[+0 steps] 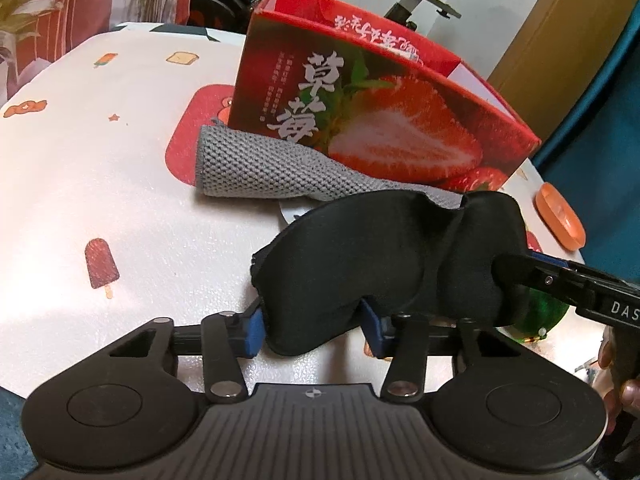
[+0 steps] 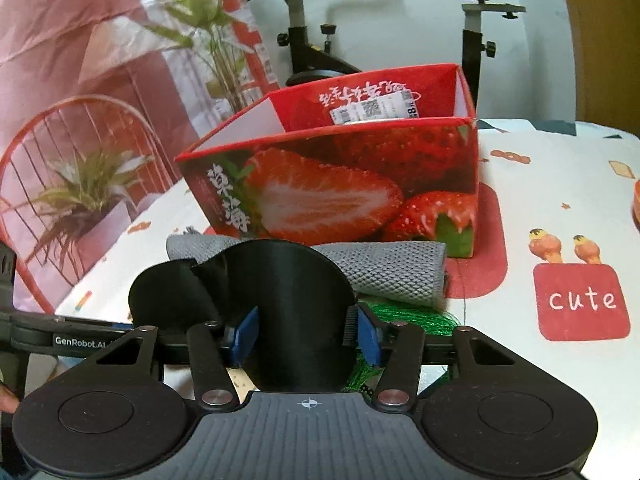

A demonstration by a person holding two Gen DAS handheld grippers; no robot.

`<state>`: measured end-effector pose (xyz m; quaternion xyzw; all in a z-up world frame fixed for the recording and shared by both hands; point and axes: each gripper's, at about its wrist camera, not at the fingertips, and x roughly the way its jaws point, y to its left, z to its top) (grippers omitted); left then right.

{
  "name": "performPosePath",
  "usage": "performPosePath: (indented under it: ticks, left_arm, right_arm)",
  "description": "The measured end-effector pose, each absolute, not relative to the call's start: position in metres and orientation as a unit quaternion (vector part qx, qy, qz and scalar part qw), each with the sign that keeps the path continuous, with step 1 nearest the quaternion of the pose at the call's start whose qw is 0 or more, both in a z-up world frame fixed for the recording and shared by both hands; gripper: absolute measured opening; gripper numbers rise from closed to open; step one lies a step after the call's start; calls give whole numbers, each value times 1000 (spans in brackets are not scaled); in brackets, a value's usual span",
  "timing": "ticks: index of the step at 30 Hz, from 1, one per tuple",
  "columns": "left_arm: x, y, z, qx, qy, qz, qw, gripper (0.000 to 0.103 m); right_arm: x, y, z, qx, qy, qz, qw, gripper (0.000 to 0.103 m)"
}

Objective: Organize soft objects
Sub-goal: 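Lift the black eye mask with both grippers and carry it over the red box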

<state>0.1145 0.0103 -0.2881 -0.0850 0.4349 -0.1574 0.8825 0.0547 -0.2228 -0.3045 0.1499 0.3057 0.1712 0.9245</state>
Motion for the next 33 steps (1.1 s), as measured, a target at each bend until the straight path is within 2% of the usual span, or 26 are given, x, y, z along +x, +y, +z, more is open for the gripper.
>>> performPosePath:
  ticks: [10,20,27,33]
  left_arm:
    - [101,20,-248,-102,367,-171,909,23]
    - [112,16,-192,-95,294,-185,933,18]
    - [149,0,-160,-74,255,-194,944,14]
    - [206,-18,-155,-62,278,-202,937,13]
  right_arm:
    - [53,-231,-275,167,261,199,930,33]
    - [67,-236,-221,156,206,211,943,30]
    - [105,-241,-182,150,184,208,949,29]
    - [166,-246,-181,150,207,179,950,28]
